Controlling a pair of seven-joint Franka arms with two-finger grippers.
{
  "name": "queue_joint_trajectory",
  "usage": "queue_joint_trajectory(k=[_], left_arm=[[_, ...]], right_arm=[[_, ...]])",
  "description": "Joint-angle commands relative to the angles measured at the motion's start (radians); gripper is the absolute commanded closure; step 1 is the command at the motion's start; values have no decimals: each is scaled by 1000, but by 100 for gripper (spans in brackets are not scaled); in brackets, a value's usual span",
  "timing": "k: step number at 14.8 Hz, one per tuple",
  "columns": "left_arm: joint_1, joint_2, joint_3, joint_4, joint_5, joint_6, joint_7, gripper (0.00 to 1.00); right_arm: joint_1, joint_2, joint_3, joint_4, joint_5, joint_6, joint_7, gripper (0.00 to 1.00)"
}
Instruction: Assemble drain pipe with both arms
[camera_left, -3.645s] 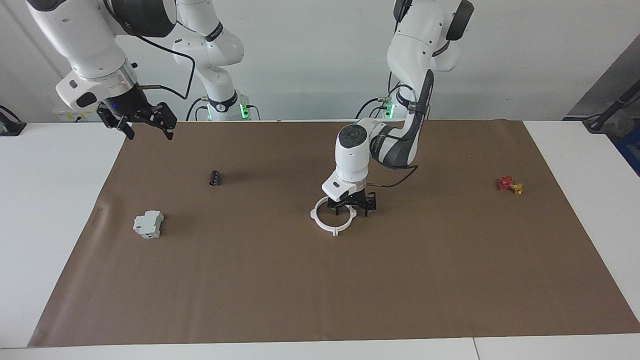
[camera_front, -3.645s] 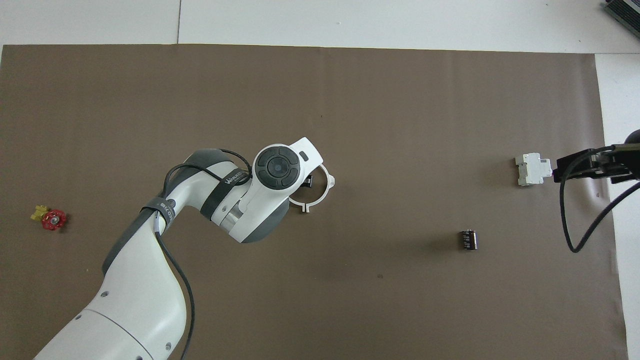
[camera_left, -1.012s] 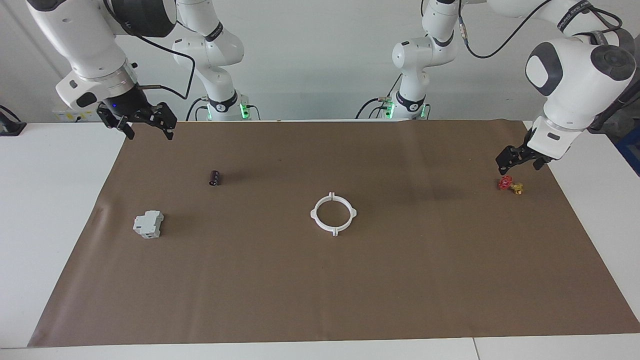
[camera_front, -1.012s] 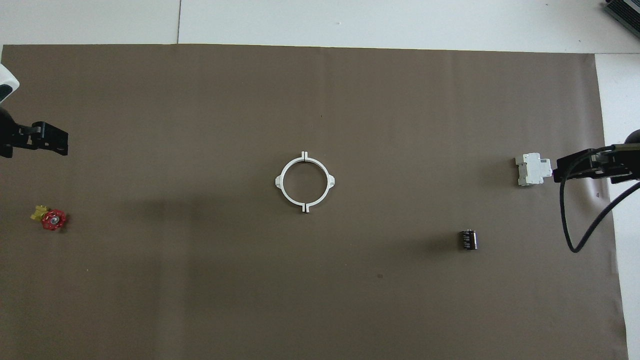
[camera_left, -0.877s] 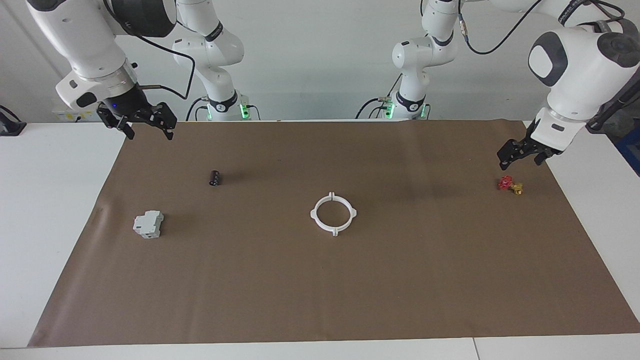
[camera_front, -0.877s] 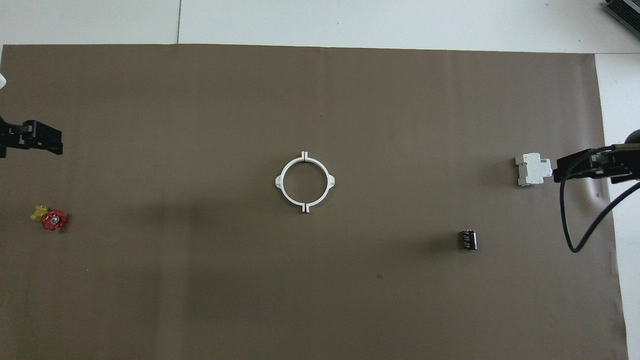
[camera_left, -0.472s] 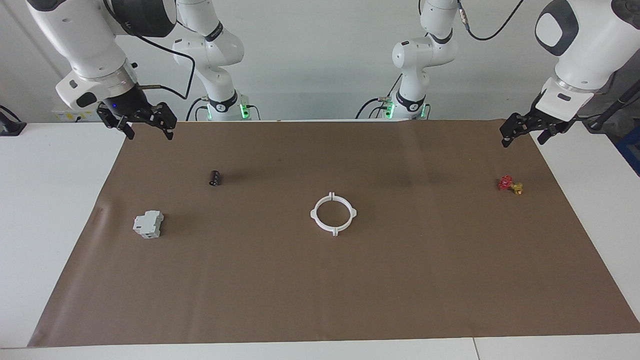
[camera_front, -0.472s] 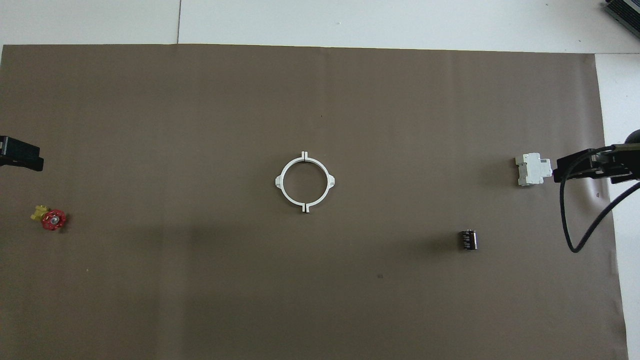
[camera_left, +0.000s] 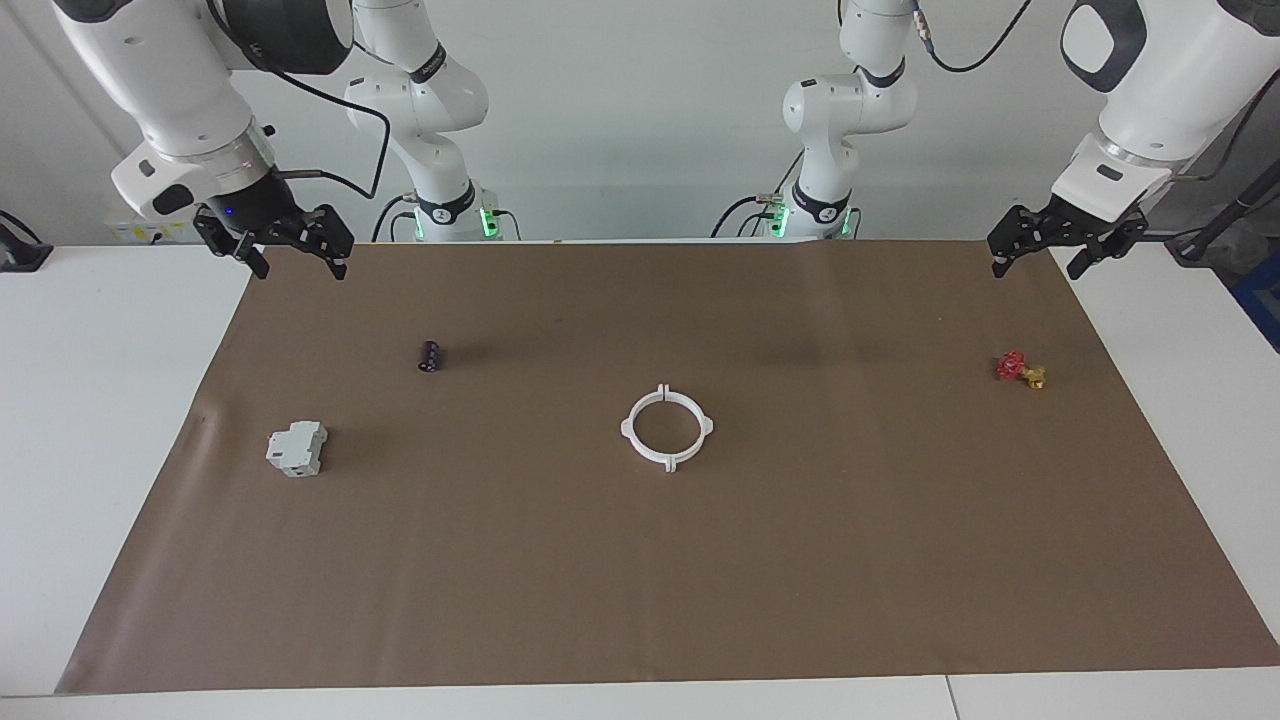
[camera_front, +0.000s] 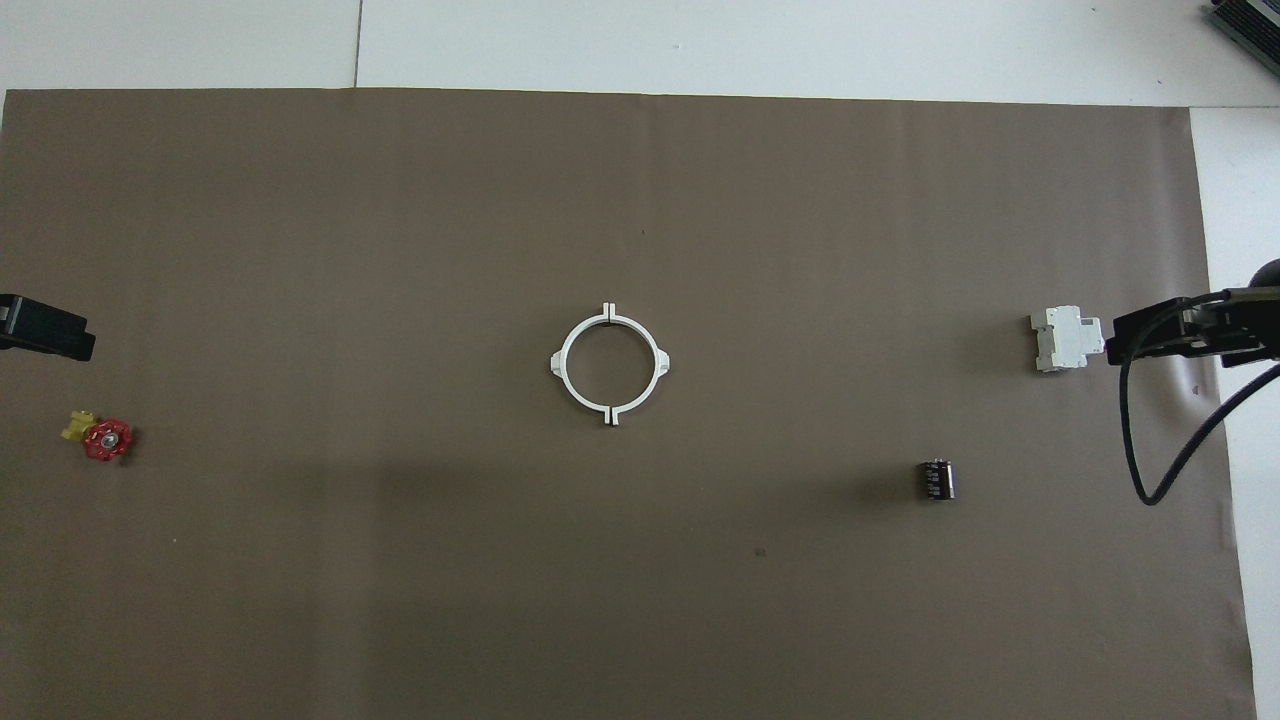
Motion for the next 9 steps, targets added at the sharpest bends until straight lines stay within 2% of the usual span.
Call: queue_joint_trajectory(k=[1, 3, 9], left_arm=[[-14, -13, 66, -14, -63, -15, 31, 0], [-19, -13, 127, -16, -123, -16, 34, 0], [-76, -7, 131, -22, -118, -15, 11, 0]], right_arm=[[-10, -18, 6, -12, 21, -7, -23, 0], [-10, -18, 6, -12, 21, -7, -23, 0], [-11, -18, 6, -12, 21, -7, -22, 0]])
